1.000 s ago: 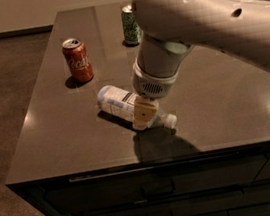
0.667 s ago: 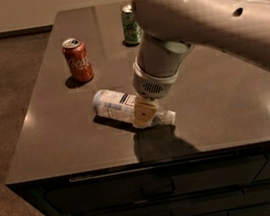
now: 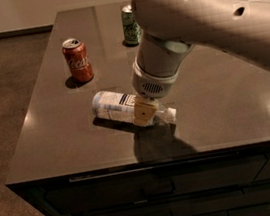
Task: Pick blue plastic bottle
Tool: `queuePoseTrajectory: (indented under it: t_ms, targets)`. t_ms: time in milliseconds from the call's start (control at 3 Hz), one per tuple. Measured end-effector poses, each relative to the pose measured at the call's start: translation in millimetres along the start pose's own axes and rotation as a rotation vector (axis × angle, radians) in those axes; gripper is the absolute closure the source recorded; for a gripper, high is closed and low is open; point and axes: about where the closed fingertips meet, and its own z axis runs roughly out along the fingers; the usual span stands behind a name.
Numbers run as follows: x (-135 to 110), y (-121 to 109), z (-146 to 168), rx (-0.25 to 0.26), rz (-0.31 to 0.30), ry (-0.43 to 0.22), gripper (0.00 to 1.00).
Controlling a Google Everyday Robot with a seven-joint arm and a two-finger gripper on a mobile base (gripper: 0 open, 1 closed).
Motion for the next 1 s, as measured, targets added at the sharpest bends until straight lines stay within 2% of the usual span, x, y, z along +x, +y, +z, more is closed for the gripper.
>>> queuePoseTrajectory:
  t_ms: [333,667,1000]
  targets:
    - [-1,0,-3,-0.002,0.005,0.0,1.0]
    - [-16,11,-24,0.016,0.005,0.034,1.0]
    - [-42,28,-53,0.041,-0.004,0.034,1.0]
